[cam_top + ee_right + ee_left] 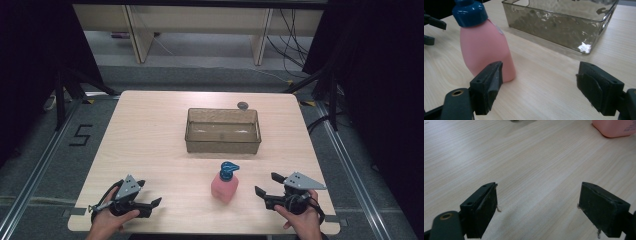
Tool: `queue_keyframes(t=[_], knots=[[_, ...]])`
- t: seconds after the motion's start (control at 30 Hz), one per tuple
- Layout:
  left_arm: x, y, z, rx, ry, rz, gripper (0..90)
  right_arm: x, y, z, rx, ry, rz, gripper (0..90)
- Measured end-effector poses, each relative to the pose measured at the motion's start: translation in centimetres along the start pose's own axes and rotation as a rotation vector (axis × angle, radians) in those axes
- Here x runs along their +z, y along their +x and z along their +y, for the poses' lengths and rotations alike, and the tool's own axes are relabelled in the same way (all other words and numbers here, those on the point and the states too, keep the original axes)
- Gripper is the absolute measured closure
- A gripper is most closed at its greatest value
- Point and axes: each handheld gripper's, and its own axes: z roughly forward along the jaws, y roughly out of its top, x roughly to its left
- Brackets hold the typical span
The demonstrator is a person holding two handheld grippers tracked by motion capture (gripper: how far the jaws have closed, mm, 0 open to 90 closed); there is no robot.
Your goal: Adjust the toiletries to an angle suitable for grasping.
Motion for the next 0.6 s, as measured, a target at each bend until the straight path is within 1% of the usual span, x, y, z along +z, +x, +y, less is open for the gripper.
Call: queue_keyframes(t=[0.07,0.13,0.2,0.27,0.3,0.33,0.37,0.47,0.5,0.53,0.6], knots=[[0.0,0.0,0.0,-0.005,-0.002,0.001,14.9,0.0,0.1,0.1,-0.017,-0.003,-0.001,22.0],[0.0,0.0,0.0,0.002,0.003,0.001,14.9,-0.1,0.3,0.1,-0.016,-0.008,0.009,22.1],[0.0,0.0,0.0,0.0,0.003,0.001,14.9,-0.1,0.4,0.2,-0.017,-0.009,0.013,22.1],[-0.1,0.0,0.0,0.004,0.006,0.001,14.9,-0.1,0.7,0.2,-0.016,-0.022,0.017,22.2],[-0.1,0.0,0.0,-0.003,0.001,0.002,14.9,-0.2,1.0,0.3,0.006,-0.01,0.031,22.3],[-0.1,0.0,0.1,0.001,0.002,0.002,14.9,0.0,1.3,0.3,0.014,-0.021,0.048,22.4],[-0.1,0.0,0.1,0.001,0.001,0.002,14.9,-0.1,1.2,0.4,-0.014,-0.023,0.044,22.4],[-0.1,0.0,0.0,0.004,0.005,0.002,14.9,-0.2,1.6,0.4,-0.012,-0.018,0.056,22.5],[0.0,0.0,0.0,-0.004,0.0,0.002,14.9,-0.1,1.7,0.5,-0.033,-0.034,0.062,22.5],[-0.1,0.0,0.1,-0.004,0.002,0.006,14.9,-0.1,2.0,0.6,-0.013,-0.032,0.07,22.5],[-0.1,0.0,0.0,-0.004,0.002,0.005,14.9,-0.1,2.0,0.6,-0.022,-0.04,0.077,22.5]])
